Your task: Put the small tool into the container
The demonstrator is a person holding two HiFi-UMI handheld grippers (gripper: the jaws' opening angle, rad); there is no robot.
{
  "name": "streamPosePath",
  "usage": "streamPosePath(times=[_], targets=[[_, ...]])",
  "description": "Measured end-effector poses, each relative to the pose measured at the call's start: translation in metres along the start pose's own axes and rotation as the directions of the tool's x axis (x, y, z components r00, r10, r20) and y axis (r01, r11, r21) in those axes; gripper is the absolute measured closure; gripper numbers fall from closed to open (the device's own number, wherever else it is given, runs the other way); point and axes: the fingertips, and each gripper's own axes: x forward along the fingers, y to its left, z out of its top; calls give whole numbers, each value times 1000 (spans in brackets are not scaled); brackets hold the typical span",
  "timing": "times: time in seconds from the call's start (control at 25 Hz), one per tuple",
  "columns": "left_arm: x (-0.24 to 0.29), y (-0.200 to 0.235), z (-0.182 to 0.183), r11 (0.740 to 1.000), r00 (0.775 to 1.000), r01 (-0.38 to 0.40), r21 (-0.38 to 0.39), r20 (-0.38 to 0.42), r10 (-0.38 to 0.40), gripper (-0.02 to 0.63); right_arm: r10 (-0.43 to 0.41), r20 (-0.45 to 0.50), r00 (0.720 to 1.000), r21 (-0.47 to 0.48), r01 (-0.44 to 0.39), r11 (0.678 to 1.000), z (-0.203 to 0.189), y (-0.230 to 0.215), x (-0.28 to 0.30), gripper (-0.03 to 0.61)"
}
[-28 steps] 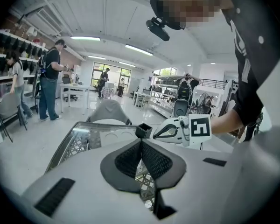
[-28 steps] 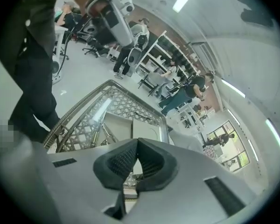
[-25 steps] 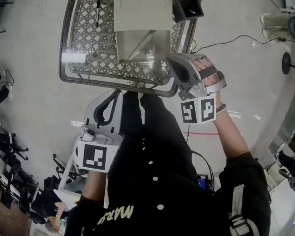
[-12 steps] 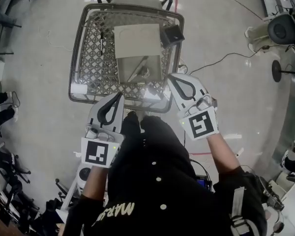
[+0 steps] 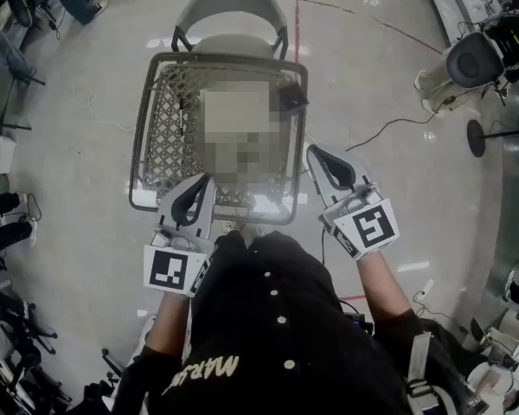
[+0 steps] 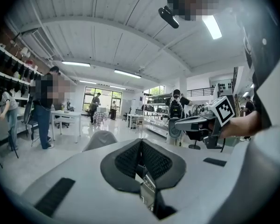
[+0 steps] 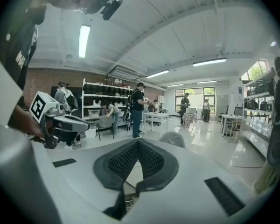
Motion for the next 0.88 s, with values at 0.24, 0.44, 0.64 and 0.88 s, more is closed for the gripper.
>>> streamPosePath(times=[0.24, 0.44, 0.64, 0.88], targets=[[-7, 7, 21, 999, 998, -34, 34, 47, 32, 588, -54, 111, 992, 69, 46, 997, 24, -8, -15, 565], [-13, 23, 37, 996, 994, -71, 56, 87, 66, 588, -103, 227, 968, 144, 71, 987, 45, -17, -25, 565], [-21, 34, 44, 992, 989, -109, 60, 107, 103, 588, -162, 306, 938, 175, 112, 978, 63, -27, -39, 565], [-33, 44, 48, 986, 983, -150, 71, 121, 141, 588, -249, 326, 912, 211, 186, 960, 61, -42, -52, 565]])
